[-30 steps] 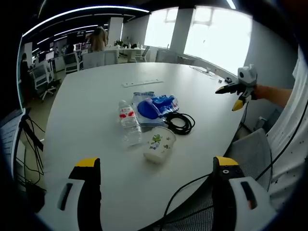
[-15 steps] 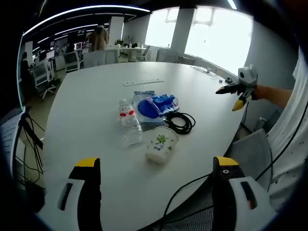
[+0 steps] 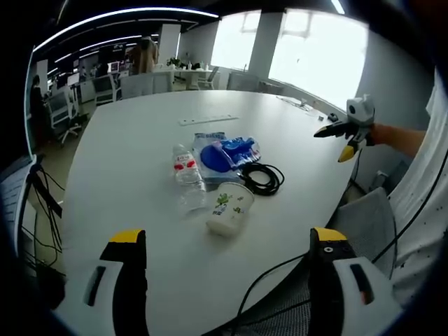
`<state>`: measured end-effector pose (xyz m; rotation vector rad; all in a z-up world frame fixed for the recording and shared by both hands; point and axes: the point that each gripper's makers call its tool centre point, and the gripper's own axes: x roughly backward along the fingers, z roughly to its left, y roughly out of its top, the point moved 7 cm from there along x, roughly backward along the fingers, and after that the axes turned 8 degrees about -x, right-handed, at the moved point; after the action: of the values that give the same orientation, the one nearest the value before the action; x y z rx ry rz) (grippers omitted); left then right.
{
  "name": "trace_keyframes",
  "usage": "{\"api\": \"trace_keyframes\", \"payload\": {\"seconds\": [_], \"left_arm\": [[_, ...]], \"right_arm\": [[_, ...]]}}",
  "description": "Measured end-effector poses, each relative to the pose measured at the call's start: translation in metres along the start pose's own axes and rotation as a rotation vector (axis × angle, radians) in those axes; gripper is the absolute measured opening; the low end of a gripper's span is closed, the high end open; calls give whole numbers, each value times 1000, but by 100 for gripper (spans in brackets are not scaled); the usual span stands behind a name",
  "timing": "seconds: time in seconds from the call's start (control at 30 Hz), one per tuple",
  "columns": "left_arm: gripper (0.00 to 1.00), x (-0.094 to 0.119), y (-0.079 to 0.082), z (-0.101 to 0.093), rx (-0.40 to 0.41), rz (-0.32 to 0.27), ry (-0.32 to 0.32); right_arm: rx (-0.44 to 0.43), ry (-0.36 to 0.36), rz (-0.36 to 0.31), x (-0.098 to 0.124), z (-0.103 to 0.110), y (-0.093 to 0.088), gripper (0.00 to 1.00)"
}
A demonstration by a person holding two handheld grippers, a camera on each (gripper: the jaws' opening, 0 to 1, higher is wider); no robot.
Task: Arrange the tabletop items into an orderly group along one side of the table until the central work area is clear of visible clutter.
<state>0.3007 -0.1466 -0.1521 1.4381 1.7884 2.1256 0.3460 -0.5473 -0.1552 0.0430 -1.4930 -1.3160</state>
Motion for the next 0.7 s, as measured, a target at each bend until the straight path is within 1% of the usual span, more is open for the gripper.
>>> {"api": "trace_keyframes", "payload": {"seconds": [0.33, 0.7], "left_arm": [[100, 1, 2, 1, -5, -2, 2], [100, 0, 9, 5, -18, -9, 6]], "right_arm": [[-2, -7, -1, 2, -1, 0, 87], [-3, -11, -15, 2, -5, 7, 86]]}}
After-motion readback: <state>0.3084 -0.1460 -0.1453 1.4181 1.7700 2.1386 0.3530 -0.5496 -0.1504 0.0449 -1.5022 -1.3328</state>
